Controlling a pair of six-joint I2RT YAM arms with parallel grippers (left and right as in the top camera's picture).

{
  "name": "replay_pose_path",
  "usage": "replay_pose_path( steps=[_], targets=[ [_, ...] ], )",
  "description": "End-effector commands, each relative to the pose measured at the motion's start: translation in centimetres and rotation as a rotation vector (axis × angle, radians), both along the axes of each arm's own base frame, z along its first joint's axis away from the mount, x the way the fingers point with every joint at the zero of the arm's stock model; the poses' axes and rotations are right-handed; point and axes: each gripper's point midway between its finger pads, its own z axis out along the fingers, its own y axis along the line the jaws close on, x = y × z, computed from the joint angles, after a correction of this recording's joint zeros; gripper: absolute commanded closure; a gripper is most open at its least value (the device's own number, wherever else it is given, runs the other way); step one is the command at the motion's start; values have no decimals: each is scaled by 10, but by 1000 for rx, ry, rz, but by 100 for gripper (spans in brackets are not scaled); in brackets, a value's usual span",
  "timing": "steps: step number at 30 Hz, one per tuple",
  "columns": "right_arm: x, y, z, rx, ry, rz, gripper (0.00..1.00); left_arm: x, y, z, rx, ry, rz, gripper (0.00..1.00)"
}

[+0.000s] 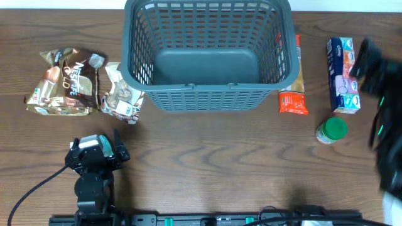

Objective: Pack container
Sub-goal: 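Reach the right gripper to the orange-and-tan pasta bag and grasp it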

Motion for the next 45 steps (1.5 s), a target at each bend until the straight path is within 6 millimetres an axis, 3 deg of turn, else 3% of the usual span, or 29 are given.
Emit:
replay_pose_path(
  steps=[1, 5, 11, 15, 20, 30, 45],
  targets=[
    [38, -5, 6, 21, 95, 42, 1, 0, 2, -13, 10, 30, 7, 1],
    [80, -7, -25, 102, 276, 106, 1, 0, 2, -13, 10, 30, 7, 1],
    [123, -6, -124, 243, 584, 171, 1, 0, 2, -13, 10, 30, 7, 1],
    [138, -9, -173, 271, 717, 169, 1, 0, 2, -13, 10, 30, 7, 1],
    [140, 3, -220, 360, 859, 209, 1, 0, 2, -13, 10, 30, 7, 1],
    [140, 4, -301, 301, 1115, 343, 1, 0, 2, -13, 10, 30, 7, 1],
    [148, 21, -373, 367, 1160, 348, 2, 0, 2, -13, 10, 30, 7, 1]
  ],
)
